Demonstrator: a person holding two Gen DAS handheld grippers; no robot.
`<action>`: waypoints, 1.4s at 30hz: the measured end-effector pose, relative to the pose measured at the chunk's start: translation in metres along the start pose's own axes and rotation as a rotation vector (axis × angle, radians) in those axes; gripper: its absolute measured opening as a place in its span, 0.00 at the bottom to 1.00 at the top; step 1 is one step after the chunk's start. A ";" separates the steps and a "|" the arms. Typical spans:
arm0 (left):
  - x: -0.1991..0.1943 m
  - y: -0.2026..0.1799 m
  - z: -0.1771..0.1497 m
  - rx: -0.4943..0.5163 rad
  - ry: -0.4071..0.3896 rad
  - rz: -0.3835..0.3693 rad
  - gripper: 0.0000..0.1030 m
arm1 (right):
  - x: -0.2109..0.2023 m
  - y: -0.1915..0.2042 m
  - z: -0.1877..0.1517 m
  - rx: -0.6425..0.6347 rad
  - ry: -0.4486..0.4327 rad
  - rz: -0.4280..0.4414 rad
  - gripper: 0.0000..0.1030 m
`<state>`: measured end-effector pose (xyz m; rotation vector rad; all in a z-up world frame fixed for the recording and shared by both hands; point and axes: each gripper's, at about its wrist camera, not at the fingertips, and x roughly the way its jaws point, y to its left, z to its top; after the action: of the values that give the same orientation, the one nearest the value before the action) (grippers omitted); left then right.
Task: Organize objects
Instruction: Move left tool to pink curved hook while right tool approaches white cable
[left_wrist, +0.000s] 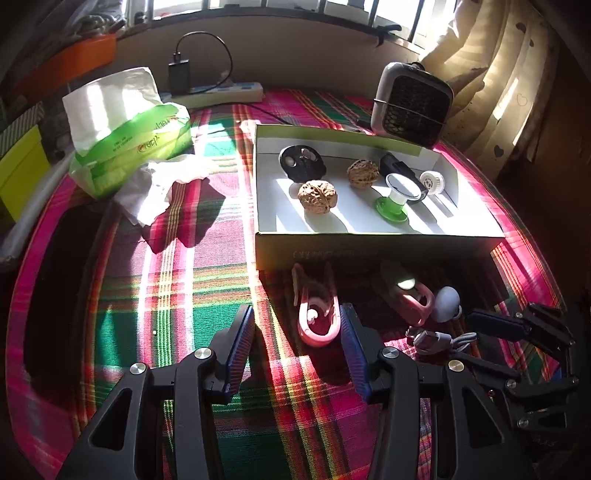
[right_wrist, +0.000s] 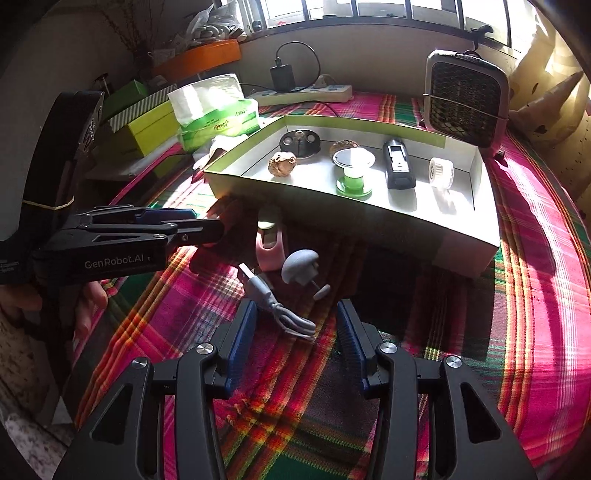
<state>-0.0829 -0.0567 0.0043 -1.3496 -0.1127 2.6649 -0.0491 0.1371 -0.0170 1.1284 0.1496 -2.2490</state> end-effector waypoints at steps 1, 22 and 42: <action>0.000 0.001 0.000 -0.002 -0.001 0.001 0.44 | 0.000 0.002 -0.001 -0.007 0.002 0.005 0.45; 0.003 0.006 0.004 0.004 0.001 0.004 0.44 | 0.015 0.036 0.007 -0.129 0.038 0.021 0.45; 0.007 0.003 0.006 0.027 -0.013 0.032 0.39 | 0.019 0.037 0.009 -0.129 0.022 -0.034 0.42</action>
<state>-0.0917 -0.0583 0.0021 -1.3378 -0.0576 2.6915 -0.0429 0.0954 -0.0198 1.0897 0.3198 -2.2224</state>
